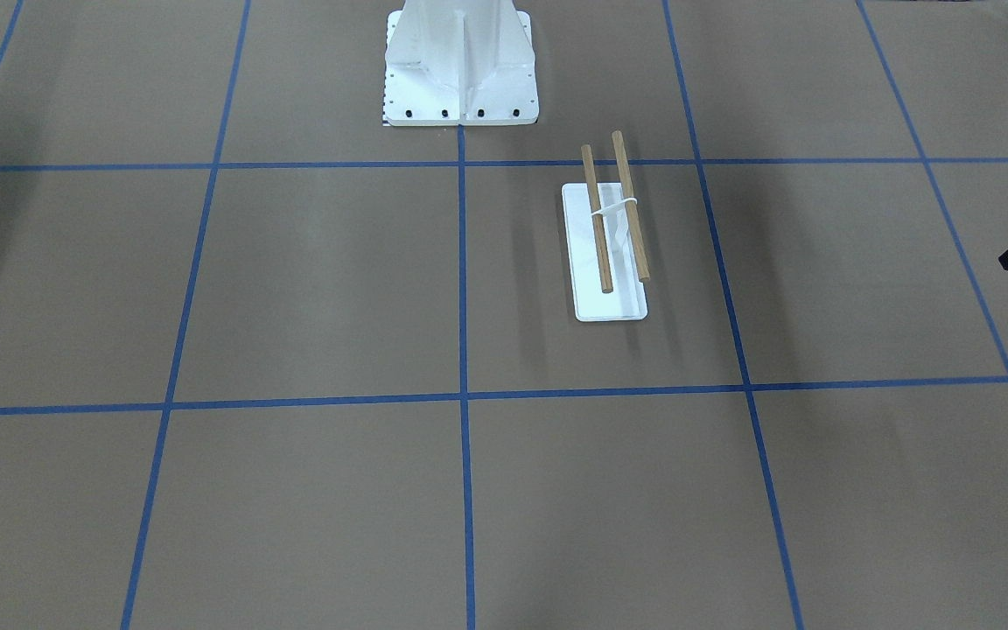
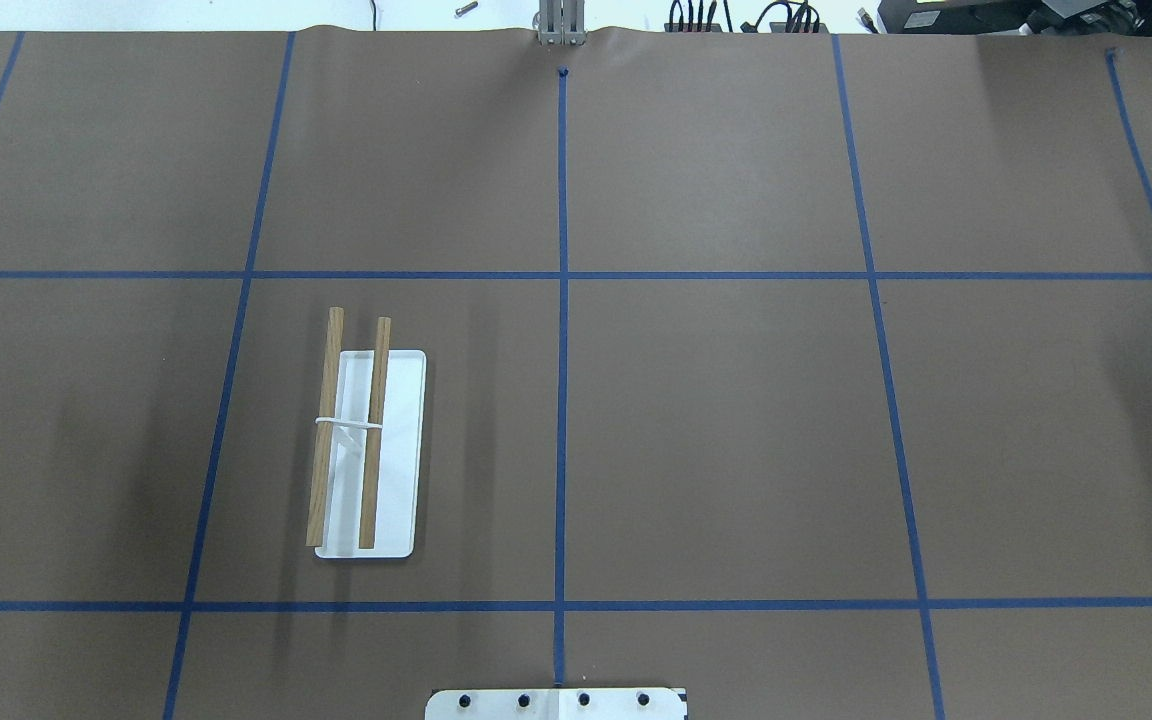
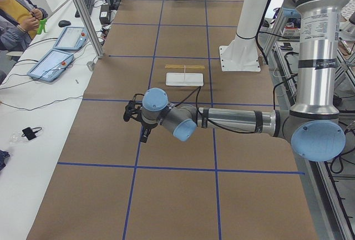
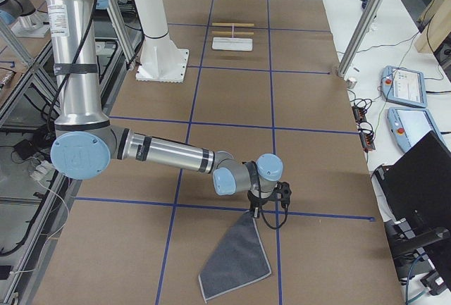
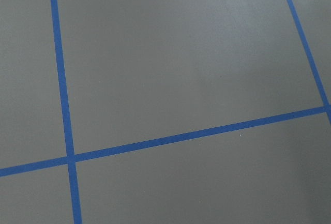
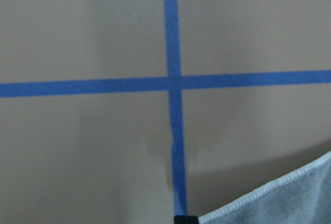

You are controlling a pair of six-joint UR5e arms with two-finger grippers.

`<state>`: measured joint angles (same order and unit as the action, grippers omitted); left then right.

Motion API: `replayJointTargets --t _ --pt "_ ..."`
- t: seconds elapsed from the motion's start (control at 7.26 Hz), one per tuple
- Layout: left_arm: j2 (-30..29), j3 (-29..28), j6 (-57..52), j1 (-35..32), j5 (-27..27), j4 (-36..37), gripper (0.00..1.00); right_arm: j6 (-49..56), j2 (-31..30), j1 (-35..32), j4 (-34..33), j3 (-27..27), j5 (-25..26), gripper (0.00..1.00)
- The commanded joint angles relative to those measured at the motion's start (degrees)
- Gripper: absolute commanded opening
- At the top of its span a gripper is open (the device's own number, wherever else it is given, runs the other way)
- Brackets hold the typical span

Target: Hang towel on rack

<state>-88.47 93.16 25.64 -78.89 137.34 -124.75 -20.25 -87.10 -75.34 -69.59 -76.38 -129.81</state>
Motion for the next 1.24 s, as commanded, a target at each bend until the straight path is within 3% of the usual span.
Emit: replayJointTargets --t 0.0,0.28,0.55,0.69,1.1 --pt "-3.62 0.00 11.65 1.27 0.39 -0.05 0.98 -4.50 1.22 -0.60 -13.21 -15.21 -0.44 0.00" --pt "-6.62 -0.17 17.58 3.73 0.39 -0.14 0.98 -17.31 6.30 0.44 -27.81 -30.34 -0.71 0.00" --pt "-9.86 -0.69 19.52 5.14 0.30 0.03 0.98 -29.61 18.92 3.78 -43.10 -38.03 -0.80 0.00" --pt "-13.54 -0.79 26.06 6.45 0.30 0.03 0.98 -38.29 23.94 6.06 -46.05 -39.62 -0.97 0.00" --pt "-24.18 -0.52 50.21 12.51 0.21 -1.19 0.98 -67.56 35.12 11.34 -45.46 -40.69 -2.38 0.00"
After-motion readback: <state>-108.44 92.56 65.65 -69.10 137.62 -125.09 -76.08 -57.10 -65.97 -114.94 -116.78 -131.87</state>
